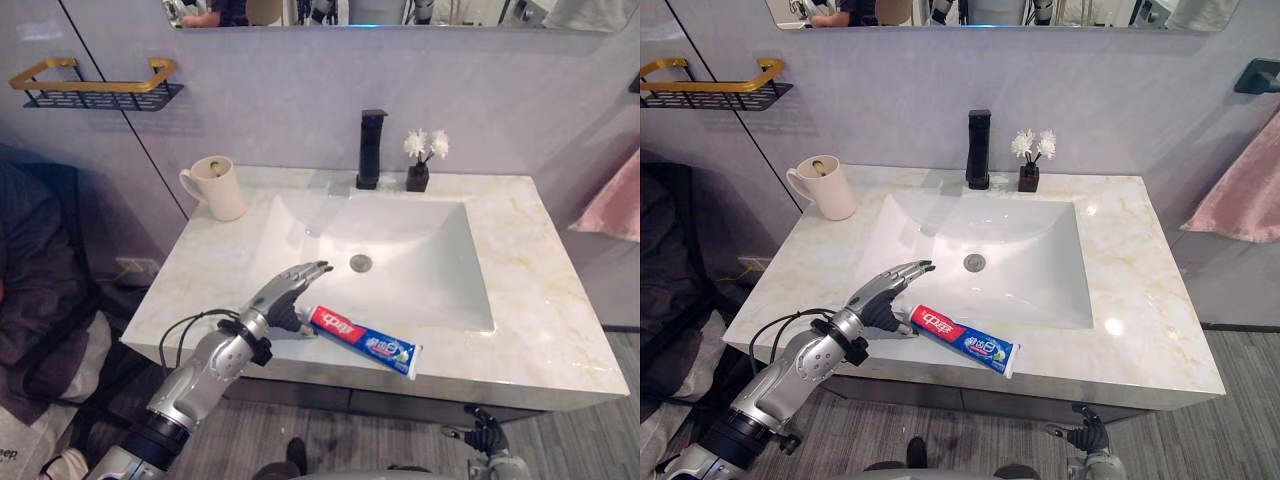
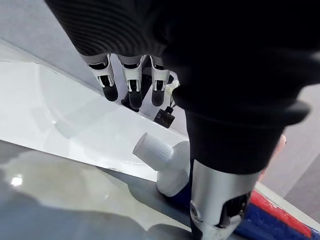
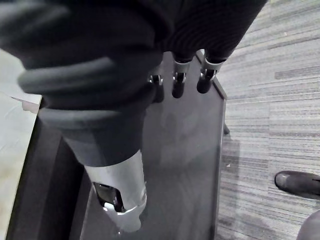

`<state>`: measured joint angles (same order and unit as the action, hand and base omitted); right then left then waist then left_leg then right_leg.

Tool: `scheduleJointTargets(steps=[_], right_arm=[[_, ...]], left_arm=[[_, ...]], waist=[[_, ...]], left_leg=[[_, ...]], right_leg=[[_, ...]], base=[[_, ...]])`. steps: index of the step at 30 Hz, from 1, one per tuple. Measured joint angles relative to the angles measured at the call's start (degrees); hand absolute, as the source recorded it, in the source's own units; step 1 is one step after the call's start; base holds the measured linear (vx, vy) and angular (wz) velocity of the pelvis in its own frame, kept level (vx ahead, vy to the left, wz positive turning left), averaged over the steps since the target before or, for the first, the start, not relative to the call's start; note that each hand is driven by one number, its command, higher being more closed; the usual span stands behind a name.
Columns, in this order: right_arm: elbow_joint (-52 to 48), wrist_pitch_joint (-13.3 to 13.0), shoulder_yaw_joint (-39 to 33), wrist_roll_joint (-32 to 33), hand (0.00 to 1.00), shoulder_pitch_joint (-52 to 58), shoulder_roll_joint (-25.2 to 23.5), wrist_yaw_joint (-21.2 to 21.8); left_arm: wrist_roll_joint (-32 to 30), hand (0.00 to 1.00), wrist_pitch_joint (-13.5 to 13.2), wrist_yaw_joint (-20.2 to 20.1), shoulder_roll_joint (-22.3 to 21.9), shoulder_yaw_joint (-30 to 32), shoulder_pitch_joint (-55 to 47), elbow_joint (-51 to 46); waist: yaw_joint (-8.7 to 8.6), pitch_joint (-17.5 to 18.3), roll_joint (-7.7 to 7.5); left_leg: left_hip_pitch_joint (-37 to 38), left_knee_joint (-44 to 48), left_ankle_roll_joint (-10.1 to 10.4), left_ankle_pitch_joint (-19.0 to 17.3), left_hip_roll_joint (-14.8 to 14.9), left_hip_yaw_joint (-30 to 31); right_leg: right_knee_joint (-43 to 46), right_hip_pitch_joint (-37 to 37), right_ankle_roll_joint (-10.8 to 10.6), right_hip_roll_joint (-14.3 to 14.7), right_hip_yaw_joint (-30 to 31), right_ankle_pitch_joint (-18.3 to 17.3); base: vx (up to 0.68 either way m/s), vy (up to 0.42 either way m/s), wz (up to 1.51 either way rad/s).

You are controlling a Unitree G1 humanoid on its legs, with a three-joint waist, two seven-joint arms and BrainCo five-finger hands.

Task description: Organize washtable

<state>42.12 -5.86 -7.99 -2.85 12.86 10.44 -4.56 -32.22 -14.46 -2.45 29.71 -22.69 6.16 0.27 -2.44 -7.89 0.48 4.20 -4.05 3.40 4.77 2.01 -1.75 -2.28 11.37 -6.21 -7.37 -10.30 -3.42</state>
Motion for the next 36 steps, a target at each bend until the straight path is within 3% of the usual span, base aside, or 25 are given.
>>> scheduleJointTargets(steps=[10, 11, 18, 21, 31, 34, 36], right_arm=[[0.1, 0.0, 0.2, 0.0, 0.0, -0.1, 0.2, 0.1], [0.1, 0.0, 0.2, 0.0, 0.0, -0.1, 0.2, 0.4], [1.1, -0.2, 0.3, 0.0, 0.0, -1.2, 0.3, 1.3], [1.1, -0.2, 0.9, 0.0, 0.0, -1.8, 0.4, 1.6], [1.1, -0.2, 0.4, 0.1, 0.0, -2.5, 0.4, 2.1], [-0.2, -0.2, -3.3, 1.3, 0.0, -2.3, -0.4, 1.4], [-2.8, -0.2, -10.4, 2.9, 0.0, -2.1, -1.7, 0.1]], left_arm=[[-0.1, 0.0, -1.2, -1.2, 0.0, -4.6, 0.1, -1.4], [-0.2, 1.0, -1.2, -1.2, 0.0, -5.2, 0.1, -1.1], [-4.5, 1.0, -1.2, -1.1, -0.5, -7.3, 4.6, 5.9], [-4.5, 1.0, -1.0, -1.2, -0.6, -7.0, 5.5, 7.5], [-4.4, 1.0, 0.0, -1.1, -1.6, -4.8, 6.0, 9.1], [-4.4, 1.0, 0.8, -1.1, -2.2, -1.9, 4.3, 8.7], [-4.3, 1.0, 2.8, -0.7, -2.8, 2.7, 1.8, 8.2]], waist=[[-0.23, 0.3, 0.3], [-0.25, 0.3, 0.31], [-0.93, 0.7, -0.01], [-1.68, 0.7, -0.06], [-1.94, 0.7, -0.05], [-2.17, 0.7, -0.03], [-2.88, 0.7, -0.01]], left_leg=[[0.0, -0.1, 0.0, 0.0, 0.0, -0.2], [0.0, -0.1, 0.0, 0.0, 0.1, -0.3], [0.3, -1.3, 0.2, 0.1, 0.1, -1.5], [0.3, -1.3, 0.1, 0.1, 0.1, -2.2], [0.3, -1.3, 0.1, 0.1, 0.2, -3.1], [0.5, -1.3, 0.2, 0.1, 0.2, -3.4], [0.6, -1.3, 0.1, 0.0, 0.3, -3.6]], right_leg=[[0.0, -0.1, 0.0, 0.0, 0.2, 0.0], [0.0, -0.2, 0.0, 0.0, 0.4, 0.0], [0.0, -1.1, 0.0, 0.0, 1.5, 0.1], [0.0, -1.5, -0.1, -0.1, 2.3, 0.2], [-0.9, -1.6, -0.1, -0.1, 3.1, 0.8], [-0.9, -1.6, -0.1, -0.1, 3.5, 0.9], [-0.9, -1.6, -0.1, -0.1, 3.7, 0.9]], base=[[0.0, 0.0, 0.0], [0.0, 0.0, -0.06], [0.0, -0.005, -0.08], [0.0, -0.005, -0.12], [0.0, -0.003, -0.05], [-0.02, -0.007, -0.06], [-0.02, -0.011, -0.04]])
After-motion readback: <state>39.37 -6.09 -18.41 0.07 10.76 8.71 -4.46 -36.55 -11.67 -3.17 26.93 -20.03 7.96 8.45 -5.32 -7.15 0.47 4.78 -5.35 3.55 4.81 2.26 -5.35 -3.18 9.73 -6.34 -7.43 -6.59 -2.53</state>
